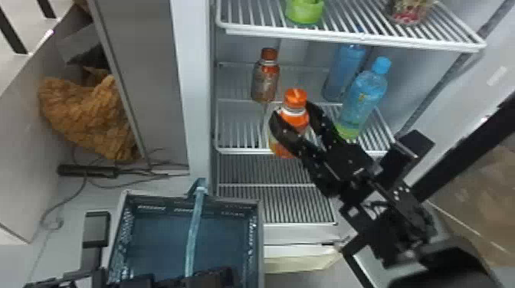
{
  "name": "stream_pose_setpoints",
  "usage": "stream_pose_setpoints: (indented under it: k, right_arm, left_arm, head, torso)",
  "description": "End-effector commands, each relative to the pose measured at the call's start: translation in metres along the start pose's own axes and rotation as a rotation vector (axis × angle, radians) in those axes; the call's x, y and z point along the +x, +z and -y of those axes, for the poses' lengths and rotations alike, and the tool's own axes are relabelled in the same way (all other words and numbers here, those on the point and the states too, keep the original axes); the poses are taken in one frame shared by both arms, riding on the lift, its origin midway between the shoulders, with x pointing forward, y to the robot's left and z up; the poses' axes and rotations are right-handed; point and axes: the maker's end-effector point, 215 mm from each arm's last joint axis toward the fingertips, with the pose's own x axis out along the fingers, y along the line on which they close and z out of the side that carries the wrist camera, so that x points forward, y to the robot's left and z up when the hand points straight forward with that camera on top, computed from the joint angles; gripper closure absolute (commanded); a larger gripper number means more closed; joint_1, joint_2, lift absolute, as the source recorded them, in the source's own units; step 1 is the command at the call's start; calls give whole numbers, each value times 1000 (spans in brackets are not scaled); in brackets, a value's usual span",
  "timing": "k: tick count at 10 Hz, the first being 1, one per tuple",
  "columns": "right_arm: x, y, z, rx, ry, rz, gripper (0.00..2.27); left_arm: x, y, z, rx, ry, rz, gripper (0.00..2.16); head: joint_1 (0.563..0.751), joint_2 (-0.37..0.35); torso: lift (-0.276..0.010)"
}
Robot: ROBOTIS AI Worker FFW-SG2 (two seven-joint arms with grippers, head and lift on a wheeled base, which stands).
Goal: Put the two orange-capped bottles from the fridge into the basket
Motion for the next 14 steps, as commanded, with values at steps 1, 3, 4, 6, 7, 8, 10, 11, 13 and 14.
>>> stream_pose_setpoints:
  k: [1,3,4,6,7,8,10,11,13,14]
  right_arm:
    - [-23,0,-11,56,20,-53,717]
    - [-43,-8,-41,134,84,-157,717]
    - [-51,-19,-62,215,127,-208,717]
    - [-61,-54,-85,297,190,-331,717]
    - [-62,-80,-98,344,235,-394,717]
    - [-64,-98,-107,370,266,-448,717]
    - [-62,-120,-121,450,312,-492,717]
    - [-61,-133,-126,481,341,-524,717]
    - [-63,-154,-139,499,398,-607,707]
    - [-64,-166,-143,520,413,-638,584]
  left_arm:
    - [1,0,1,1,-2,-2,1168]
    - [0,0,0,1,-1,2,1168]
    - [2,-1,1,0,-3,-2,1168]
    - [2,3,1,12,-3,-1,1170]
    - [3,5,2,19,-5,-2,1170]
    - [4,4,2,19,-4,-4,1170]
    - [4,5,1,25,0,-6,1170]
    - [6,5,1,31,-1,-16,1170]
    - [6,5,0,29,2,-16,1170]
    - [7,5,0,29,0,-18,1170]
  head:
    - [695,-160]
    - [695,-173]
    - [695,-165]
    - [695,-140]
    - [695,-122]
    - [695,-104]
    - [695,-72]
    - [695,-55]
    - [695,-35]
    - [695,-22]
  torso:
    - [-235]
    - [-235]
    - [-235]
    - [-235]
    - [-235]
    - [-235]
    - [-235]
    - [-235]
    - [-235]
    - [-235]
